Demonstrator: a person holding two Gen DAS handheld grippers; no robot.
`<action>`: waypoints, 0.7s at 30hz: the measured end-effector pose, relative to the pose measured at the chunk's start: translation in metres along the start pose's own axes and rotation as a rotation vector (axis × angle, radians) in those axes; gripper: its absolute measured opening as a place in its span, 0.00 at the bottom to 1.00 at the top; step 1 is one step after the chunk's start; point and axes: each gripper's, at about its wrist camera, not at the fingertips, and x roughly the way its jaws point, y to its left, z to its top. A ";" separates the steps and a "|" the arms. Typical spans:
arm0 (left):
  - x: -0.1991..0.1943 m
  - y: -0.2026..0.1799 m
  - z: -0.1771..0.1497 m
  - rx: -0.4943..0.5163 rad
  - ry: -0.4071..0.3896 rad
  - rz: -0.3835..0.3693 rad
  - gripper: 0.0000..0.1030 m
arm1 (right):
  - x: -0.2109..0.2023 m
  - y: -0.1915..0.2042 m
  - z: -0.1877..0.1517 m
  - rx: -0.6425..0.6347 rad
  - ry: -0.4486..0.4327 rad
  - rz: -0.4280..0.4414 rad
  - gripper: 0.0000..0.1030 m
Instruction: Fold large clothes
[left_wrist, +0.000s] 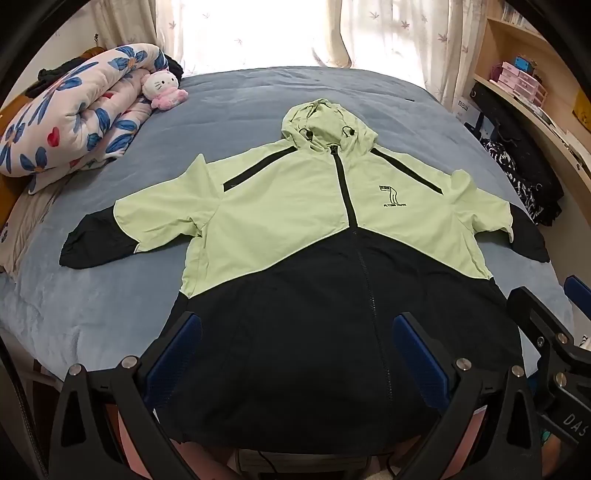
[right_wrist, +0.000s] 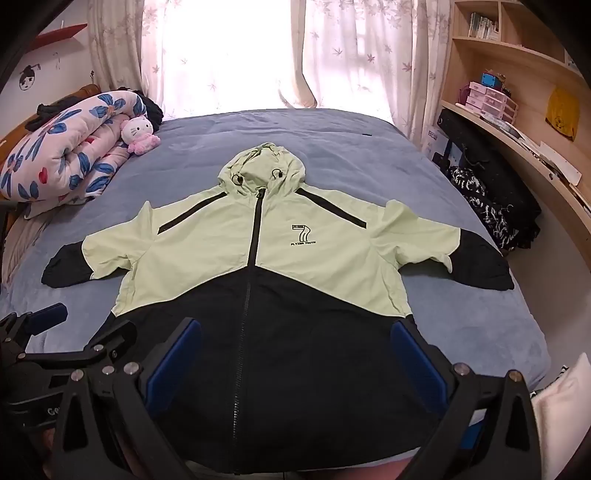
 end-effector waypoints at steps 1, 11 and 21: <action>0.000 0.000 0.000 0.001 -0.001 0.003 0.99 | 0.000 0.000 0.000 0.001 0.000 0.001 1.00; -0.003 0.010 0.005 0.002 -0.011 -0.003 0.99 | -0.001 -0.003 -0.004 0.011 0.002 0.011 1.00; -0.005 -0.010 -0.002 0.017 -0.018 -0.021 0.99 | 0.004 -0.018 -0.008 0.034 0.007 0.054 1.00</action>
